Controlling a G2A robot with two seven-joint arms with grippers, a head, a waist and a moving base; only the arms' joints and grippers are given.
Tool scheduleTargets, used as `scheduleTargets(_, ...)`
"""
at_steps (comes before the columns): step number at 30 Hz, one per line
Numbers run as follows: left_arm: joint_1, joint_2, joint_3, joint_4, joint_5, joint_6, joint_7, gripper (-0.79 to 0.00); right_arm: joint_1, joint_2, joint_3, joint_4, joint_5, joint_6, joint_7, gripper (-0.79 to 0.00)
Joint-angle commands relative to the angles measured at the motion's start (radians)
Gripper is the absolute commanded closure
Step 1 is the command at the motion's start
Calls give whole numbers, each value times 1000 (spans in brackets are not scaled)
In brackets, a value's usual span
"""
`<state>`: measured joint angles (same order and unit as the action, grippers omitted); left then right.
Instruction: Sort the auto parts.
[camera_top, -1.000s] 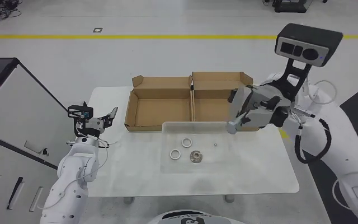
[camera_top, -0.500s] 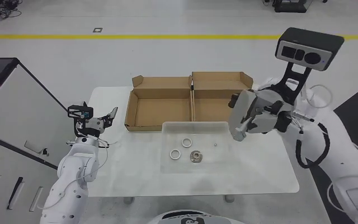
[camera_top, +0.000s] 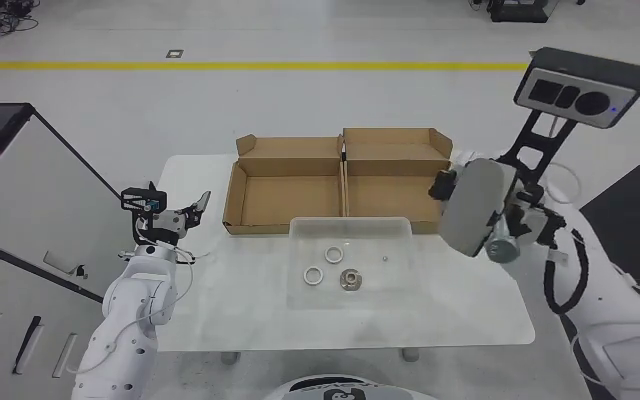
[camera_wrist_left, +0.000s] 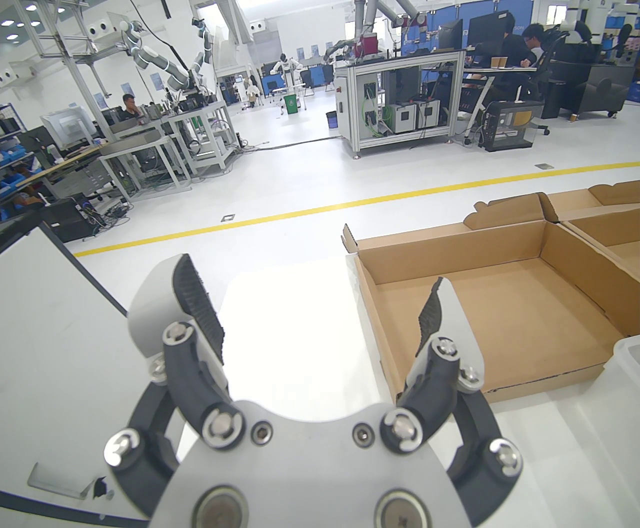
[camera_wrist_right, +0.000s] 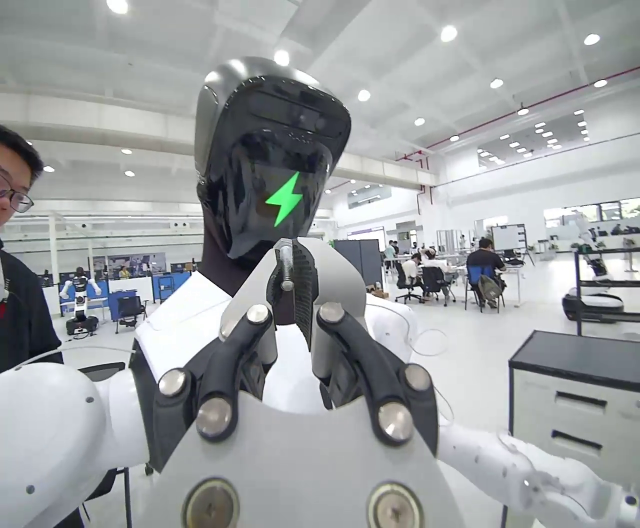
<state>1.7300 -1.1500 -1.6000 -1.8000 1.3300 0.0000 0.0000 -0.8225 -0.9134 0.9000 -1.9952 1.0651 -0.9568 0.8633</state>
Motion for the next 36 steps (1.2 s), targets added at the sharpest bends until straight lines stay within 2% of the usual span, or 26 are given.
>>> scheduleTargets(1, 0, 0, 0, 0, 0, 0, 0, -785, -6, -1, 6, 19, -45, 26, 24, 0)
scheduleTargets(8, 0, 0, 0, 0, 0, 0, 0, -785, -17, -7, 37, 23, -210, 151, 24, 0)
scheduleTargets(12, 0, 0, 0, 0, 0, 0, 0, -785, -28, -16, 38, 6, -244, 176, -1, 0)
scheduleTargets(16, 0, 0, 0, 0, 0, 0, 0, -785, -42, -31, 26, -11, -190, 130, -23, 0)
scheduleTargets(25, 0, 0, 0, 0, 0, 0, 0, -785, -56, -66, 6, -31, 6, 17, 6, 0)
scheduleTargets(36, 0, 0, 0, 0, 0, 0, 0, -785, -56, -66, 6, -31, 6, 17, 6, 0)
